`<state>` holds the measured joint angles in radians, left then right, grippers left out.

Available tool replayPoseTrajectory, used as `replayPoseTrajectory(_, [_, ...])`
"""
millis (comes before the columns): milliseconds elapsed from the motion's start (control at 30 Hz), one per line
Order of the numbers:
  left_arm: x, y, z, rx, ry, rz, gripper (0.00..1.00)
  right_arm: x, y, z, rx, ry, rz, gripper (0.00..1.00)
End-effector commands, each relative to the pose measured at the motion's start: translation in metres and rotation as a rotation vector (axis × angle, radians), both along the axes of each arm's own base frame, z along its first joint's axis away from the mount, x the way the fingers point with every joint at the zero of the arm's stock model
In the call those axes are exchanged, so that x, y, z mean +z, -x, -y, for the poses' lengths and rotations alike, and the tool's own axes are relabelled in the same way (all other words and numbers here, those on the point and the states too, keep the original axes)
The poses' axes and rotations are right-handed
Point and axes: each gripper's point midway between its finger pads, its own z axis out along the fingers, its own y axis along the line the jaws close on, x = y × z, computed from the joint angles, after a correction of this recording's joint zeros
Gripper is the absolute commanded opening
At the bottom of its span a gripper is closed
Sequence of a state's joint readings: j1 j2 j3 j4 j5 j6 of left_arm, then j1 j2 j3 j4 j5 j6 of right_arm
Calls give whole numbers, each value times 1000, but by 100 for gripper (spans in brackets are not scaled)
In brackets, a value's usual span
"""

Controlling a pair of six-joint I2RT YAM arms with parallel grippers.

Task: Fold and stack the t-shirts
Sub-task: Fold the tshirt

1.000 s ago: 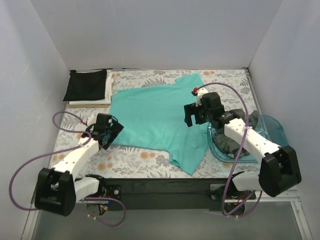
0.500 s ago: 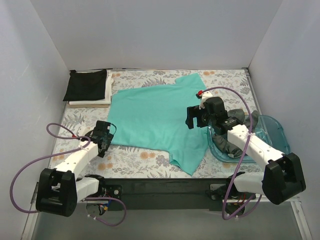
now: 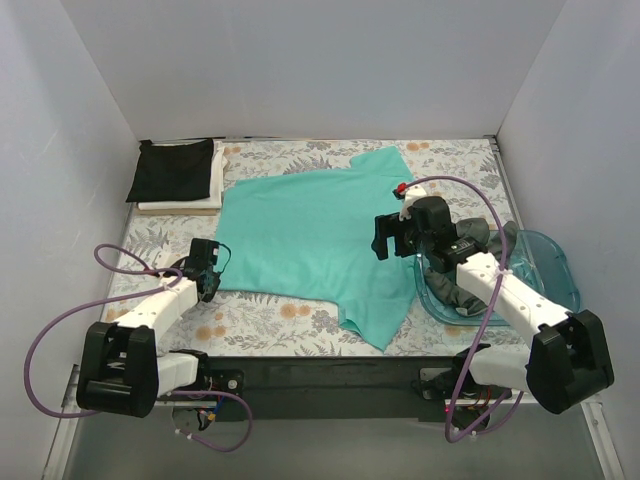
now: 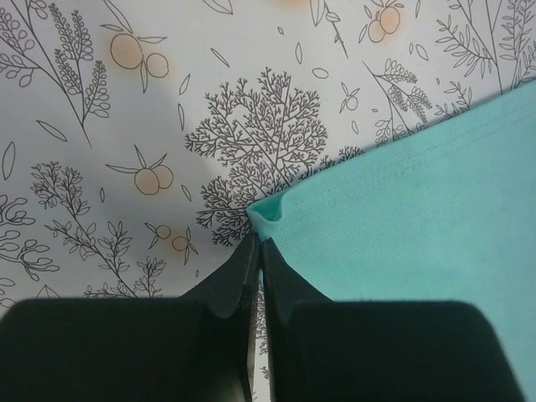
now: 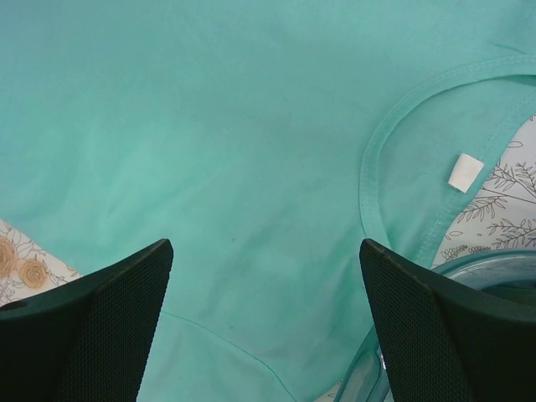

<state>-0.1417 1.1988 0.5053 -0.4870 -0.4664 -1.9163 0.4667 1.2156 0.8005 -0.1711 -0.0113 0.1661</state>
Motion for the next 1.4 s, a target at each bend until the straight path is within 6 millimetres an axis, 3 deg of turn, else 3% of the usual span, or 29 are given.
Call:
replayPoseTrajectory(0, [-3,5,-1,-11,-5,-17,0,10,6,-11,57,-20,45,98])
replayPoseTrajectory(167, [6,-2,4,-33,21,25,0,-8,32,-39,185,57,-3,98])
replayPoseTrajectory(300, [15,-6,8,-76,23,59,0,-36,83,-64,343,188,-65,98])
replayPoseTrajectory(400, [19,-5,6,-78,14,68,0,-58,130,-65,466,294,-121,98])
replayPoseTrajectory(500, [20,-4,4,-71,9,78,0,-78,168,-53,492,333,-235,97])
replayPoseTrajectory(667, [18,-3,5,-59,19,84,0,-89,204,-48,484,304,-336,93])
replayPoseTrajectory(767, [16,-1,3,-53,13,74,0,-97,212,-44,489,326,-356,92])
replayPoseTrajectory(933, [14,-5,6,-73,16,62,0,-108,203,-40,466,401,-346,88])
replayPoseTrajectory(1133, [7,-1,6,-63,20,32,0,-121,212,-38,480,458,-382,72])
replayPoseTrajectory(1233, [7,-1,6,-60,20,29,0,-126,211,-26,426,502,-392,52])
replayPoseTrajectory(1267, [8,0,6,-62,22,29,0,-128,209,-20,402,526,-384,39])
replayPoseTrajectory(1367, [10,6,3,-33,20,16,0,-130,212,-7,366,566,-407,23])
